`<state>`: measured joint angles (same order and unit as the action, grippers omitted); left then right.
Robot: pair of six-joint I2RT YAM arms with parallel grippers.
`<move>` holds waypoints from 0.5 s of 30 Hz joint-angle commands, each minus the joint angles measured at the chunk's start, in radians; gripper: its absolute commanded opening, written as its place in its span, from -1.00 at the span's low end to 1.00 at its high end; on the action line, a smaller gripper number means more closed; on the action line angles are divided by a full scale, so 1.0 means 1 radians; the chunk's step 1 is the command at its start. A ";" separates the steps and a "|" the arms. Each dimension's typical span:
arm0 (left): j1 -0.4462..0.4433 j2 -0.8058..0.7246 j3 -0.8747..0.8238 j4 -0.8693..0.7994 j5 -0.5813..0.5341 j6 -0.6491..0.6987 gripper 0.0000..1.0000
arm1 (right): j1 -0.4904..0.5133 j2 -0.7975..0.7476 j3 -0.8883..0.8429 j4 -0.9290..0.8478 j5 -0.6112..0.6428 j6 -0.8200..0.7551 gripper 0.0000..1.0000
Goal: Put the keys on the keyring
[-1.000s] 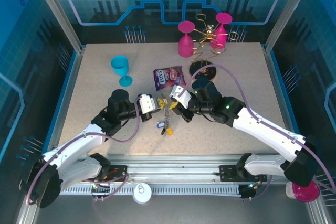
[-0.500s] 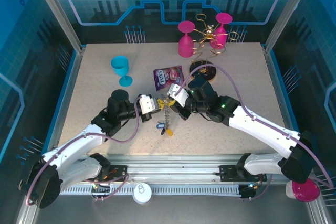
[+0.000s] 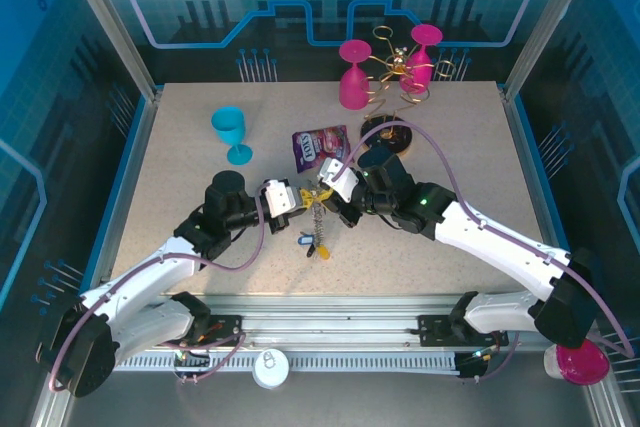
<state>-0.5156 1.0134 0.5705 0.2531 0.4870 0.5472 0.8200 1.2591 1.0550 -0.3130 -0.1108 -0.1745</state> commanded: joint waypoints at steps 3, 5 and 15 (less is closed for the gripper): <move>-0.011 -0.006 0.013 0.055 -0.004 -0.024 -1.00 | 0.019 -0.016 -0.017 0.005 0.036 0.000 -1.00; -0.012 -0.007 0.013 0.055 -0.010 -0.023 -1.00 | 0.020 -0.025 -0.023 0.003 0.044 0.000 -1.00; -0.011 -0.001 0.014 0.054 -0.004 -0.021 -1.00 | 0.020 -0.010 -0.006 -0.003 -0.038 0.001 -1.00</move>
<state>-0.5171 1.0138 0.5705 0.2535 0.4751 0.5472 0.8257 1.2476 1.0416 -0.3172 -0.1001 -0.1741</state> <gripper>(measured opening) 0.049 0.056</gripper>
